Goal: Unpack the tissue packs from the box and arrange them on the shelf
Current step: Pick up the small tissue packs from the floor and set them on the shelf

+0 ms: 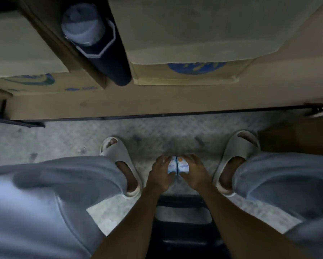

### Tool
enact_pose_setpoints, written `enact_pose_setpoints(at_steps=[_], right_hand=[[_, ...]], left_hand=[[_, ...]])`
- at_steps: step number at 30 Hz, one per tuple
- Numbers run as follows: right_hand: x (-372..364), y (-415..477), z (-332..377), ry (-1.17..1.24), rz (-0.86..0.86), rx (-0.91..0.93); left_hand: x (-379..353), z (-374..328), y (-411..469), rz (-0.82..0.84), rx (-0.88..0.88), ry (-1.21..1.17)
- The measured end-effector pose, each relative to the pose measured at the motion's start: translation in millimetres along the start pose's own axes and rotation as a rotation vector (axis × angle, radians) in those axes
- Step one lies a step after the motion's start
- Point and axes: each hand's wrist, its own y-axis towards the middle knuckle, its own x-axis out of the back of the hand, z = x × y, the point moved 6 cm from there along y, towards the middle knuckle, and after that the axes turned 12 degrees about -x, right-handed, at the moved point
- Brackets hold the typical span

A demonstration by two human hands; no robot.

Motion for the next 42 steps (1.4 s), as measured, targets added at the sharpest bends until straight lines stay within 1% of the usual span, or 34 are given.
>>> enact_pose_setpoints(at_steps=[11, 16, 21, 24, 28, 32, 34, 37, 40, 42], right_hand=[[-11.1, 24.0, -9.0, -0.051, -0.001, -0.041], [-21.9, 32.1, -14.3, -0.076, 0.007, -0.092], [-23.9, 33.6, -20.4, -0.016, 0.01, -0.128], [-17.4, 32.4, -21.7, 0.022, -0.022, -0.104], [-5.2, 28.5, -17.7, 0.063, -0.037, -0.063], [14.8, 23.3, -6.7, 0.158, -0.07, -0.008], [27.0, 18.1, 0.8, 0.259, -0.065, 0.017], [46.4, 11.8, 12.2, 0.386, -0.072, 0.076], [65.4, 4.0, 28.4, 0.375, -0.104, 0.135], [79.1, -8.0, 42.7, 0.364, -0.102, 0.174]], left_hand=[[-14.4, 10.7, 25.2, -0.05, -0.009, 0.011], [-12.9, 15.0, 26.2, -0.089, 0.042, 0.03], [-11.1, 16.8, 26.8, -0.146, 0.059, 0.009], [-5.3, 13.3, 26.9, -0.199, 0.022, -0.021], [7.8, 13.8, 25.9, -0.31, 0.014, -0.122], [27.6, 3.2, 27.6, -0.335, -0.001, -0.276], [37.8, -1.9, 28.4, -0.331, -0.039, -0.415], [59.8, -13.0, 23.8, -0.374, -0.093, -0.648], [84.4, -33.4, 13.0, -0.375, -0.136, -0.773], [97.7, -44.8, 2.4, -0.371, -0.148, -0.777]])
